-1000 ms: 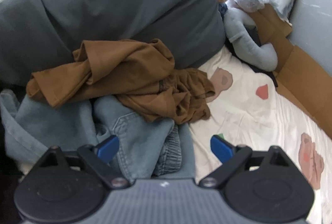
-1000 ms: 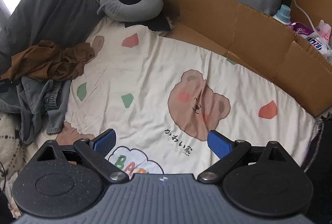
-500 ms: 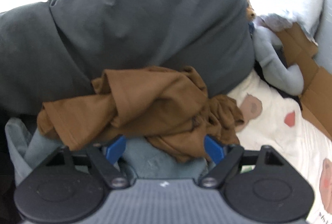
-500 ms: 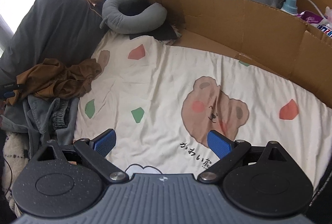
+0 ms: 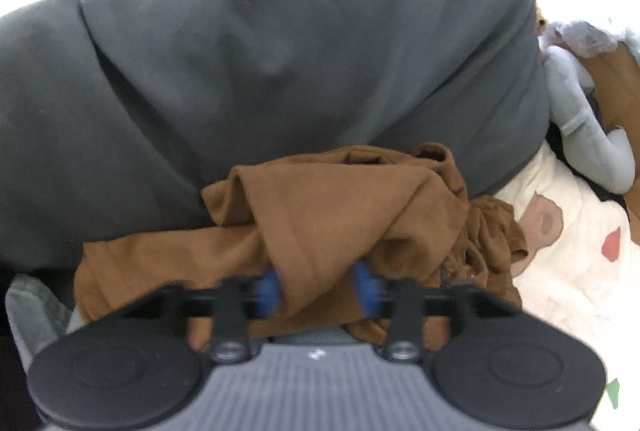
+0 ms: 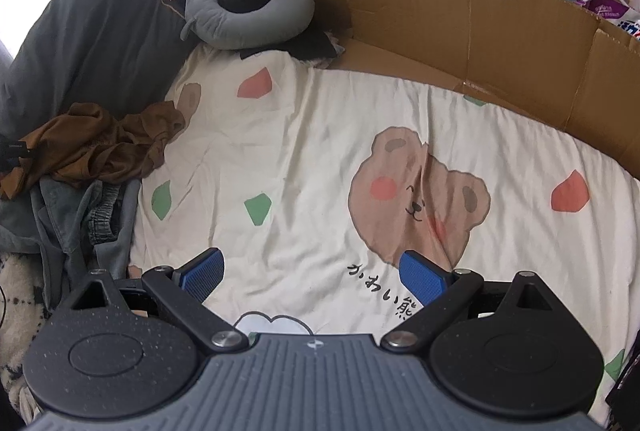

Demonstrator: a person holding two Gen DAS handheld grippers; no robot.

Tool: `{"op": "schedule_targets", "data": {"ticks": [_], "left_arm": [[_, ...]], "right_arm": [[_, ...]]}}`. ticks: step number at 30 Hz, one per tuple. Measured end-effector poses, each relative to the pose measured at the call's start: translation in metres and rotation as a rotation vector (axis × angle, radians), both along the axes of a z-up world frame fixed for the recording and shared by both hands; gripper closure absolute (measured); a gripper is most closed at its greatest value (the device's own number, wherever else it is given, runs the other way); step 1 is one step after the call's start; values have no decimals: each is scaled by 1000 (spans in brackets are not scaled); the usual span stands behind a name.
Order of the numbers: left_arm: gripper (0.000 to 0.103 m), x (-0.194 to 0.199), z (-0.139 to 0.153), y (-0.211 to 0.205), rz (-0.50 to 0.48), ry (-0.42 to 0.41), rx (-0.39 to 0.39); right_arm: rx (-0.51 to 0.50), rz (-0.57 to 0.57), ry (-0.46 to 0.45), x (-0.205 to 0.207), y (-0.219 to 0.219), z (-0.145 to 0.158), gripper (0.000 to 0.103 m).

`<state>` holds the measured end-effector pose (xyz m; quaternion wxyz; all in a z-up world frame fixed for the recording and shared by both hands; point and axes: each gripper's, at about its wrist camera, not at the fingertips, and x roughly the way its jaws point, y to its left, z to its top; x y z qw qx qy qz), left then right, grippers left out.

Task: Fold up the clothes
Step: 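Close the left tool on the brown T-shirt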

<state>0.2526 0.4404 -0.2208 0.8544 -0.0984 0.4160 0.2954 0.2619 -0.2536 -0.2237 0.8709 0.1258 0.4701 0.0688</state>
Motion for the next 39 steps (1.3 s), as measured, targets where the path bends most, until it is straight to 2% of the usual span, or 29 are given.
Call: {"op": "schedule_targets", "data": {"ticks": [3, 8, 12, 18, 23, 25, 29, 34, 36, 39], "left_arm": [[97, -1, 0, -3, -9, -16, -12], [98, -8, 5, -12, -23, -47, -66], [99, -13, 12, -33, -80, -48, -72], [99, -29, 17, -60, -105, -80, -132], [99, -49, 12, -85, -138, -98, -178], [99, -57, 6, -91, -139, -107, -212], [99, -72, 0, -119, -181, -95, -215], [99, -86, -7, -153, -230, -99, -268], [99, -90, -12, -163, -230, -101, -299], [99, -90, -17, -182, -245, -98, -301]], "right_arm": [[12, -11, 1, -1, -2, -3, 6], [27, -15, 3, -3, -5, -7, 6], [43, 0, 13, -4, -5, -12, 15], [37, 28, -3, -3, -7, -8, 15], [104, 26, -20, -5, -6, -13, 15], [117, 35, -12, -5, -1, -19, 15], [157, 38, 0, -6, 4, -30, 12], [141, 45, -19, -13, 7, -35, 7], [169, 37, -11, -15, 4, -40, 4], [220, 18, 25, -19, -1, -51, 4]]}}
